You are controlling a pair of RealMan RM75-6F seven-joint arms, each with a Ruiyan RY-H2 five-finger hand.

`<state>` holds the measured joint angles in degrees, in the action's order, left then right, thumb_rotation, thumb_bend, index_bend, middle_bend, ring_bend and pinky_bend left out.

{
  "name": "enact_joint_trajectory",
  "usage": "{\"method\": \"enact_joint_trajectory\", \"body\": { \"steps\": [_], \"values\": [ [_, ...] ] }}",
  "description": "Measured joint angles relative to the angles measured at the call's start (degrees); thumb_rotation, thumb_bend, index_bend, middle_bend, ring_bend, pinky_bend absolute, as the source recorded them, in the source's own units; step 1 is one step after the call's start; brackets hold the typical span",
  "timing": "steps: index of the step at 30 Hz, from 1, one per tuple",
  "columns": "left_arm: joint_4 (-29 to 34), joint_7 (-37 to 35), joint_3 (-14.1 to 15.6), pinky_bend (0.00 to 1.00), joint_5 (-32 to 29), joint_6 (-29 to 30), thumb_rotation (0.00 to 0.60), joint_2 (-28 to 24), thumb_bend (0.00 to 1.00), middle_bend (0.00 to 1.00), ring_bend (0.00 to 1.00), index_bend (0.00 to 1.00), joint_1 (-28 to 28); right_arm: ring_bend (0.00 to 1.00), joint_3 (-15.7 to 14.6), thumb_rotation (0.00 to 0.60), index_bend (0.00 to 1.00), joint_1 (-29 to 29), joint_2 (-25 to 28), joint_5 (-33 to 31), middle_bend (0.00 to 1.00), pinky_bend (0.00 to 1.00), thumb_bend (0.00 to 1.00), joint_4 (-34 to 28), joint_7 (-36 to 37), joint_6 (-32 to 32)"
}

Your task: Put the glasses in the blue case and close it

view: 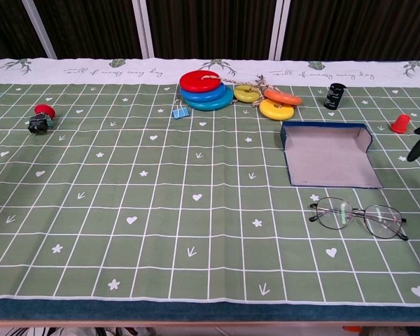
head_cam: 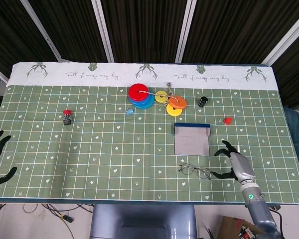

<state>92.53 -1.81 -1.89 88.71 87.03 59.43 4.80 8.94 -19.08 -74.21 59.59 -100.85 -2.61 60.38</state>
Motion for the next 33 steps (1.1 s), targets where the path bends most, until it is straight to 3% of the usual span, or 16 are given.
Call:
{"method": "enact_joint_trajectory", "body": {
  "steps": [7, 17, 33],
  "values": [
    [-0.05, -0.02, 0.01, 0.00, -0.15, -0.13, 0.600, -0.01, 0.23, 0.00, 0.00, 0.08, 0.01, 0.10, 0.75, 0.600, 0.47, -2.86, -6.52, -6.46, 0.07, 0.20, 0.23, 1.75, -8.55, 1.33],
    [-0.05, 0.02, 0.01, 0.00, -0.32, -0.35, 0.600, -0.06, 0.23, 0.00, 0.00, 0.08, 0.08, 0.10, 1.04, 0.600, 0.51, -6.11, -11.55, -14.77, 0.07, 0.20, 0.29, 2.95, -19.20, 3.88],
    [-0.02, -0.03, 0.01, 0.00, -0.40, -0.44, 0.600, -0.11, 0.24, 0.00, 0.00, 0.08, 0.12, 0.10, 2.01, 0.600, 0.55, -9.54, -16.01, -18.86, 0.07, 0.20, 0.32, 2.64, -24.89, 6.24]
  ]
}}
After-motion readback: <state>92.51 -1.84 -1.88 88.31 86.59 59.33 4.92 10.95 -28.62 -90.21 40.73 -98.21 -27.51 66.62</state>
